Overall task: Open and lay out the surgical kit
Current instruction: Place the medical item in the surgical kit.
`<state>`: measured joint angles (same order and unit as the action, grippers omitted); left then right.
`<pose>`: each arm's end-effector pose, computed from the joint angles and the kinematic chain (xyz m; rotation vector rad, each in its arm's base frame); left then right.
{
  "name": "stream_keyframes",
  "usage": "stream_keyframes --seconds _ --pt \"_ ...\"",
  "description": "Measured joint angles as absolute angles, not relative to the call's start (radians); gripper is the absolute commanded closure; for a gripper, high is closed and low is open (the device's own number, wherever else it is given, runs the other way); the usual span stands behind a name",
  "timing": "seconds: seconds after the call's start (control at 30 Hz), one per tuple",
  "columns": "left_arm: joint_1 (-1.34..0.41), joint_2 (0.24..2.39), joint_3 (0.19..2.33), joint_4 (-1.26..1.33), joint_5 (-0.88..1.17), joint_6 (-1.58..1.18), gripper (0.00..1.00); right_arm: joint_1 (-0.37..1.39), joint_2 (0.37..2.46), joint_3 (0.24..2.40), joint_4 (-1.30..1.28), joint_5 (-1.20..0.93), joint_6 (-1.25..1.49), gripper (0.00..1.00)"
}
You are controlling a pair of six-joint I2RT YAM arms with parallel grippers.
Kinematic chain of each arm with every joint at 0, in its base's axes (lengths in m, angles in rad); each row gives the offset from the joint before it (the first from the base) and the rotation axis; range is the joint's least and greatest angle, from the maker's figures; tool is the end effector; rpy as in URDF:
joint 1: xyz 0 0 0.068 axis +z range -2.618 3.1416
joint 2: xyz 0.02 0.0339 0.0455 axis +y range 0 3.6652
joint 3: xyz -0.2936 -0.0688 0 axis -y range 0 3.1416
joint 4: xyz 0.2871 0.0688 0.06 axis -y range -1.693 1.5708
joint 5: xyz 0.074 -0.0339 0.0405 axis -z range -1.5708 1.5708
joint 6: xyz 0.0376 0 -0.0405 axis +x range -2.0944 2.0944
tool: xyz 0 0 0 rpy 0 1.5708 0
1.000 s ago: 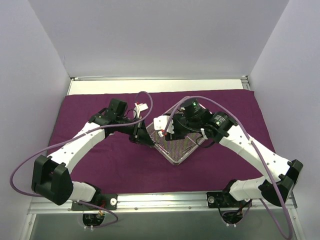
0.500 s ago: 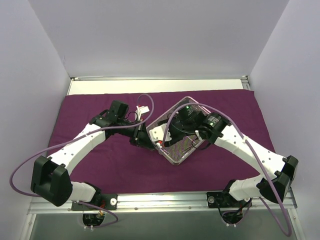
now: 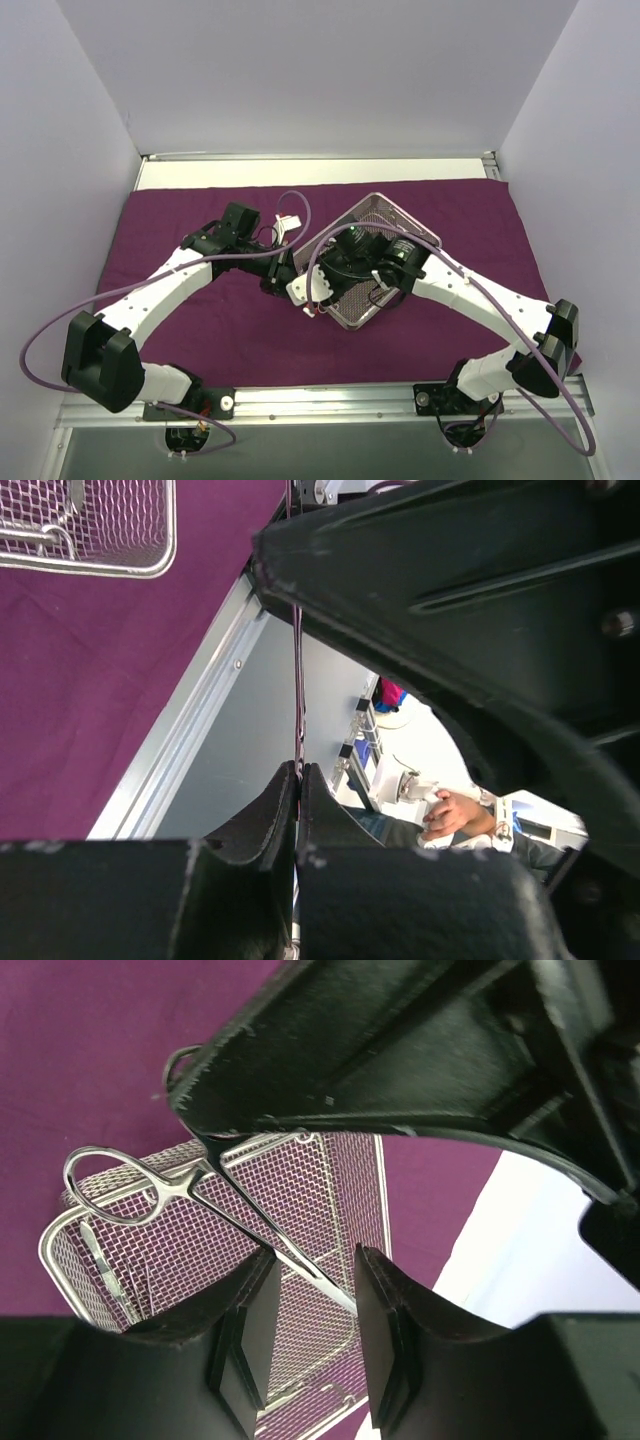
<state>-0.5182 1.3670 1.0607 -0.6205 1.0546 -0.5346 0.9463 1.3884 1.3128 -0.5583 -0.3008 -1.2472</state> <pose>0.2513 -0.1810 0.2976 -0.4781 -2.5738 1.7245 0.1933 0.2873 0.3753 -2.0068 0.8426 0.1606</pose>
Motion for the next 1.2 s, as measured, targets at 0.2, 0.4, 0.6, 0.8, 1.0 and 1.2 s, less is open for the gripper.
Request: stream_keyframes --seconds 0.2,0.4,0.6,0.8,1.0,1.2 --pt "-0.517 1.367 1.061 -0.644 1.058 -0.519 0.98 0.965 1.39 1.285 -0.579 -0.277 -1.281 0.98" --pt "-0.509 1.367 1.061 -0.663 1.017 -0.498 0.74 0.983 1.382 1.232 -0.587 -0.266 -1.279 1.0" --pt "-0.496 1.358 1.061 -0.67 1.013 -0.49 0.37 0.976 1.369 1.221 -0.532 -0.217 -1.209 1.0" --pt "-0.421 1.286 1.05 -0.636 0.971 -0.533 0.32 0.975 1.305 1.174 -0.516 -0.21 -1.1 1.0" --pt "-0.388 1.189 1.019 -0.546 0.895 -0.601 0.3 0.975 1.28 1.168 -0.505 -0.205 -0.885 1.0" --pt "-0.391 1.112 0.992 -0.46 0.809 -0.66 0.3 0.976 1.361 1.25 -0.501 -0.163 -0.587 1.0"
